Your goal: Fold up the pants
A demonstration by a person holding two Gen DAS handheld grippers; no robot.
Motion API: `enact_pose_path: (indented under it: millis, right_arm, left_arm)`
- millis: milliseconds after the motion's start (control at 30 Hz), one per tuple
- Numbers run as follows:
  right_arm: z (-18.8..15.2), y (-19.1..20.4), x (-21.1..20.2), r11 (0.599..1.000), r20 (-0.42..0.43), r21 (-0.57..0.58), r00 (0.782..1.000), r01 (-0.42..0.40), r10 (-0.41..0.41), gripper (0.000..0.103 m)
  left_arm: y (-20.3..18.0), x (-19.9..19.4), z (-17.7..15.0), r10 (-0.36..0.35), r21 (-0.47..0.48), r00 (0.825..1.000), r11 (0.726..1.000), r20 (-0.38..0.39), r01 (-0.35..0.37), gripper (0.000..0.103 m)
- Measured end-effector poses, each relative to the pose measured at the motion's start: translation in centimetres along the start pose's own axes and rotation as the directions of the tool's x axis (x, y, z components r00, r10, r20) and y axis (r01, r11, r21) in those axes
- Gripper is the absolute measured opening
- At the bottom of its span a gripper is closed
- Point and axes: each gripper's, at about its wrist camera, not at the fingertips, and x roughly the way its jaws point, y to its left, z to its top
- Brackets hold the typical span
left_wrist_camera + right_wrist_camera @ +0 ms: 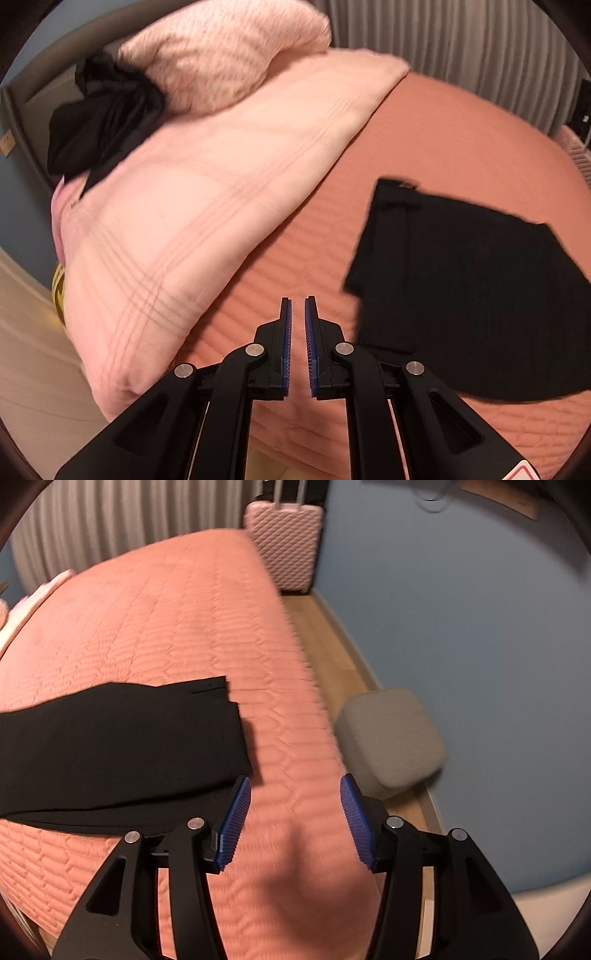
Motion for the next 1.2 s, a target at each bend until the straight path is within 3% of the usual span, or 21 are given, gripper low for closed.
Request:
enact_pose_path:
  millis: [33, 100, 133, 167, 200, 300, 400, 533, 633, 700, 733, 767, 833, 933, 1000, 1067, 1133, 1200]
  right_arm:
    - [-0.4, 0.4, -0.6, 1.000, 0.014, 0.013, 1.000, -0.019, 0.019, 0.052]
    - [-1.2, 2.0, -1.2, 0.999, 0.032, 0.009, 0.998, -0.051, 0.050, 0.060]
    - [-1.6, 2.6, -1.3, 0.998, 0.029, 0.005, 0.998, -0.061, 0.061, 0.064]
    - [-2.2, 3.6, -1.1, 0.997, 0.017, -0.005, 0.997, -0.079, 0.079, 0.064]
    - [-2.8, 4.1, -1.2, 0.995, 0.005, -0.018, 0.995, -0.095, 0.096, 0.064]
    - [-3.8, 5.7, -0.2, 0.989, -0.029, -0.027, 0.989, -0.148, 0.147, 0.064]
    - [-2.9, 5.4, 1.5, 0.972, -0.048, 0.073, 0.972, -0.225, 0.229, 0.064]
    - [0.1, 3.8, 4.7, 0.975, -0.063, 0.158, 0.984, -0.156, 0.168, 0.064]
    - [2.2, 2.5, 7.1, 0.959, -0.080, 0.228, 0.978, -0.168, 0.191, 0.068]
    - [3.1, 2.5, 9.0, 0.956, -0.122, 0.236, 0.970, -0.176, 0.209, 0.068]
    - [3.4, 3.0, 10.0, 0.964, -0.148, 0.206, 0.968, -0.168, 0.201, 0.065]
    - [3.7, 3.6, 10.3, 0.971, -0.158, 0.176, 0.968, -0.164, 0.193, 0.037]
    - [4.7, 4.7, 8.5, 0.981, -0.121, 0.119, 0.978, -0.155, 0.169, 0.013]
    - [5.7, 6.4, 0.0, 0.978, 0.089, -0.008, 0.974, -0.208, 0.208, 0.009]
    - [4.7, 7.1, -2.5, 0.982, 0.140, -0.111, 0.976, -0.153, 0.168, 0.009]
    - [2.7, 6.3, 1.7, 0.984, -0.022, -0.162, 0.997, -0.076, 0.074, 0.012]
    - [0.0, 3.9, 6.8, 0.994, -0.228, -0.063, 0.971, -0.089, 0.073, 0.012]
    - [-0.9, 3.7, 6.4, 0.997, -0.190, -0.050, 0.980, -0.062, 0.052, 0.022]
  left_arm:
    - [-2.0, -1.3, 0.2, 0.016, 0.044, 0.999, 0.999, 0.031, -0.017, 0.010]
    - [-6.2, -2.9, 0.2, 0.007, 0.143, 0.997, 0.990, 0.073, -0.017, 0.027]
    - [-8.3, -3.3, -0.2, 0.006, 0.179, 0.997, 0.984, 0.083, -0.020, 0.046]
    - [-10.3, -3.4, -0.8, 0.001, 0.210, 0.996, 0.977, 0.089, -0.020, 0.053]
    - [-12.0, -3.3, -1.5, -0.012, 0.223, 0.997, 0.975, 0.082, -0.007, 0.054]
    - [-15.9, -0.1, -4.8, -0.062, 0.188, 0.996, 0.979, -0.066, 0.074, 0.054]
    - [-16.5, 2.5, -7.3, -0.046, 0.113, 0.989, 0.992, -0.141, 0.062, 0.053]
    - [-16.2, 3.4, -7.3, -0.053, 0.016, 0.988, 0.998, -0.148, 0.056, 0.055]
    - [-15.5, 4.1, -7.0, -0.039, -0.066, 0.986, 0.997, -0.163, 0.028, 0.073]
    - [-14.7, 5.0, -7.0, -0.064, -0.142, 0.983, 0.989, -0.173, 0.040, 0.076]
    - [-14.5, 5.3, -7.0, -0.074, -0.179, 0.983, 0.983, -0.168, 0.043, 0.077]
    - [-14.6, 5.4, -6.9, -0.066, -0.183, 0.984, 0.983, -0.164, 0.035, 0.077]
    - [-15.2, 5.5, -6.2, -0.026, -0.151, 0.986, 0.989, -0.162, 0.002, 0.075]
    - [-15.5, 5.4, -5.3, -0.003, -0.108, 0.988, 0.994, -0.157, -0.014, 0.069]
    - [-15.3, 5.4, -5.1, 0.007, -0.083, 0.987, 0.996, -0.160, -0.020, 0.069]
    - [-15.4, 5.2, -5.0, 0.011, -0.057, 0.987, 0.998, -0.158, -0.020, 0.069]
    - [-15.4, 5.5, -4.5, 0.004, -0.042, 0.987, 0.999, -0.159, -0.011, 0.070]
    - [-14.6, 5.2, -4.3, 0.027, -0.031, 0.988, 0.999, -0.150, -0.032, 0.070]
